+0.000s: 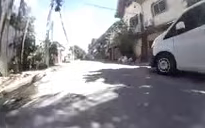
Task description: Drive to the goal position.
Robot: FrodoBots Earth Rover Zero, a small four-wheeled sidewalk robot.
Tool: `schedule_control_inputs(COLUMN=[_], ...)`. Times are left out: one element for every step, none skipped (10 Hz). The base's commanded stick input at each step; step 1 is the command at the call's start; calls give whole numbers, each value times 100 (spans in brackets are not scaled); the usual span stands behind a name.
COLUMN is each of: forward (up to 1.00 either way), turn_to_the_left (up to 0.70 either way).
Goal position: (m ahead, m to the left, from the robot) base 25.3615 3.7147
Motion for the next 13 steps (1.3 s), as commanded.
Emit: schedule_control_inputs(forward=[100, 100, 100, 100, 100, 100, 100, 100, 100, 100, 100, 100, 100], turn_to_the_left=[0, 0, 2, -7, -31, -39, -40, -40, 1, 4, 0, 0, 0])
